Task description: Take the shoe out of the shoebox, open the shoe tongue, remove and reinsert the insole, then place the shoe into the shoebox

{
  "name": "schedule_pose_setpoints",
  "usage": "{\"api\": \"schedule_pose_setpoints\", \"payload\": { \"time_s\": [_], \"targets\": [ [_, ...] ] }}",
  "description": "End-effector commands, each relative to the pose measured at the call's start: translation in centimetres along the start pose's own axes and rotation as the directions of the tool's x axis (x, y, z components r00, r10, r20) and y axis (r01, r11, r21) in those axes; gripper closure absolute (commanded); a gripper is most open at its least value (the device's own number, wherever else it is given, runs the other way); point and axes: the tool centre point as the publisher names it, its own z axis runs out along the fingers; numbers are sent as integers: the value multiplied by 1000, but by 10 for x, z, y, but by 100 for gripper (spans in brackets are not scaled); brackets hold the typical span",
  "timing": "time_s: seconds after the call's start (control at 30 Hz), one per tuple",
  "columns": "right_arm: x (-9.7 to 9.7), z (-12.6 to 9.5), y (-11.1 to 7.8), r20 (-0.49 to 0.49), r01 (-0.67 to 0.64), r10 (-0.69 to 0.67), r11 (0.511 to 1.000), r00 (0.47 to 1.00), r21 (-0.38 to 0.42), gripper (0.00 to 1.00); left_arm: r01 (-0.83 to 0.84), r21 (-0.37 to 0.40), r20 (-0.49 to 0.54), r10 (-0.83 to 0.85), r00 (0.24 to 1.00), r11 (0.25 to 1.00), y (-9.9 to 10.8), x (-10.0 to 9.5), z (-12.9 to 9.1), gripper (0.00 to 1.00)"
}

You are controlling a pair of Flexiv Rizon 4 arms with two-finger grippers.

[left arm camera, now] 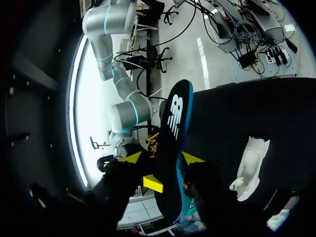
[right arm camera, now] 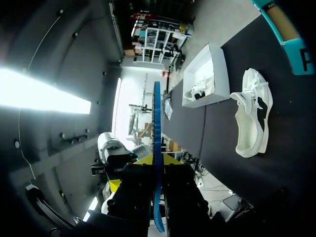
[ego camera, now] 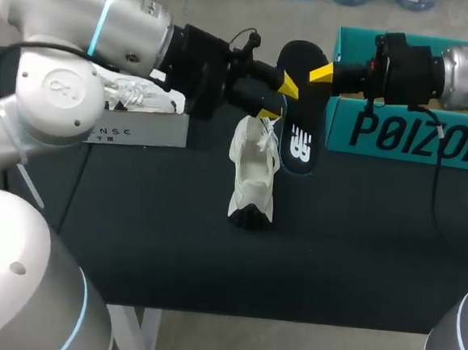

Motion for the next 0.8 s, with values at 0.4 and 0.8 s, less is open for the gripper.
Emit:
{"api": "schedule_pose_setpoints", "payload": {
  "time_s": [0.4,0.8],
  "targets": [
    [-18,19,4,73,-20,18,999,997,27,100,88,53,-743,-19,669,995,20,-29,-38,0],
    [-27,19,5,60,-43,42,999,997,27,100,35,-156,-715,-137,686,987,33,-30,-35,0]
  ]
}}
